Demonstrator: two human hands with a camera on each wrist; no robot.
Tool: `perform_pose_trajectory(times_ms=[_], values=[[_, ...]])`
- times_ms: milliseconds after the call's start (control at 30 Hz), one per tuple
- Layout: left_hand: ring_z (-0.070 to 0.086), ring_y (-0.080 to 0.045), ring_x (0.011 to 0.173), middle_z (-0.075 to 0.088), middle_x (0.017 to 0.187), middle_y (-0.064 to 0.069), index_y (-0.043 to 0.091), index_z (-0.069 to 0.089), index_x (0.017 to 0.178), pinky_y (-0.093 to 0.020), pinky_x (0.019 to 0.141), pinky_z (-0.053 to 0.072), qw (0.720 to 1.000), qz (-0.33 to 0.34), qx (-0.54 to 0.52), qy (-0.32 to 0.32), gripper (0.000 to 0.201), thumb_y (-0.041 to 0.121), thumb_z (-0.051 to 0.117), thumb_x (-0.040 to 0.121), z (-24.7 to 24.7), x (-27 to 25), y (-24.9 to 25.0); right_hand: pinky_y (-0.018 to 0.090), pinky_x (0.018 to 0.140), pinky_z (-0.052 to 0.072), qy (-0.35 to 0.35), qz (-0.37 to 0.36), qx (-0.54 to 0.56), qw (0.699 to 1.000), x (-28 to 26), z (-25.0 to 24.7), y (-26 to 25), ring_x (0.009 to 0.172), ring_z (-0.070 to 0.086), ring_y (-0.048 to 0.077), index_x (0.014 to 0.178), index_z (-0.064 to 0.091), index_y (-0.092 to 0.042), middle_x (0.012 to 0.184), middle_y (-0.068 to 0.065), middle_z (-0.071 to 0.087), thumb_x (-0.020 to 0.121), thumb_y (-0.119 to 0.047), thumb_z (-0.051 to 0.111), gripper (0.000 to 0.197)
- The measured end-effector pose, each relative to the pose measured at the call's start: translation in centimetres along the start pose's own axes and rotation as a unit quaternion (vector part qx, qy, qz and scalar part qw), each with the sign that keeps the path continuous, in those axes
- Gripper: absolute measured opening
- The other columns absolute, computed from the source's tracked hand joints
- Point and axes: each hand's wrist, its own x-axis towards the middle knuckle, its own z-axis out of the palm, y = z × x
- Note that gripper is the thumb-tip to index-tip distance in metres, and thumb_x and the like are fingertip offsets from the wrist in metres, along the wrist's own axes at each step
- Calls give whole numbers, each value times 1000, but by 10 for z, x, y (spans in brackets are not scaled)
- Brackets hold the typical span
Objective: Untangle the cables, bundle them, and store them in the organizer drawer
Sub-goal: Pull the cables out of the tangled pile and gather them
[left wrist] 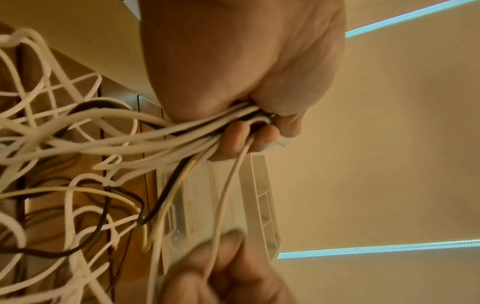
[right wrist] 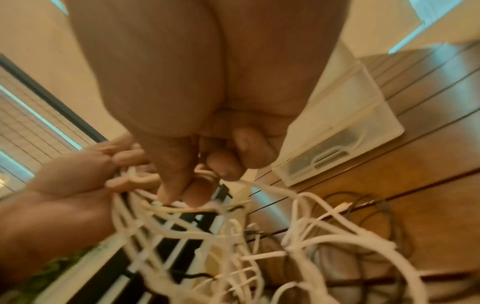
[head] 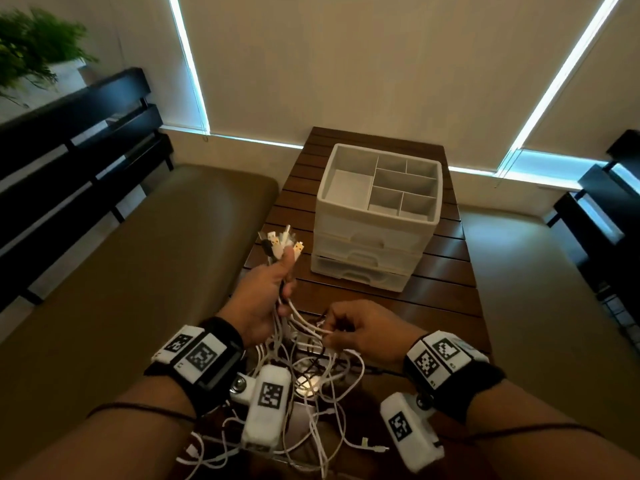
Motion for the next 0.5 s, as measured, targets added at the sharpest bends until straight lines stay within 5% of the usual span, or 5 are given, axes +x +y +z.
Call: perform_pose_trajectory(times_ms=[133, 200, 333, 433, 500], values=[[48, -18, 52, 34, 48, 4, 18, 51, 68, -35, 61, 44, 995, 12, -95, -1, 35, 45, 56, 90, -18, -2, 23, 37, 74, 55, 23, 18, -4, 1000, 3, -18, 36, 71, 65, 10, 78, 63, -27, 77, -4, 68, 88, -21, 66, 12], [42, -14, 41, 30, 44, 5, 19, 45, 61, -31, 54, 46, 996, 8, -82, -25, 41, 47, 59, 86, -29, -7, 35, 27, 62, 49, 46, 27, 27, 998, 3, -26, 51, 58, 57, 0, 81, 63, -18, 69, -7, 64, 89, -14, 65, 9], [24, -9, 37, 28, 48, 6, 20, 54, 76, -19, 38, 25, 987, -6, 151, -57, 27, 36, 75, 75, -39, -30, 68, 20, 58, 44, 70, 37, 16, 997, 5, -37, 61, 55, 55, -2, 80, 64, -16, 67, -6, 64, 88, -13, 66, 9], [32, -12, 39, 39, 46, 2, 18, 66, 73, -22, 42, 29, 923, 40, 383, 18, 11, 19, 75, 80, -32, -40, 84, 30, 68, 50, 99, 43, -62, 992, 9, -45, 51, 67, 59, 7, 80, 64, -18, 74, -4, 65, 87, -24, 68, 11], [35, -11, 38, 43, 43, 5, 19, 69, 73, -23, 43, 29, 922, 93, 369, 73, 10, 15, 74, 81, -22, -39, 80, 33, 73, 48, 127, 12, -128, 984, 10, -51, 32, 74, 58, 12, 76, 60, -24, 75, -7, 61, 87, -30, 68, 14]])
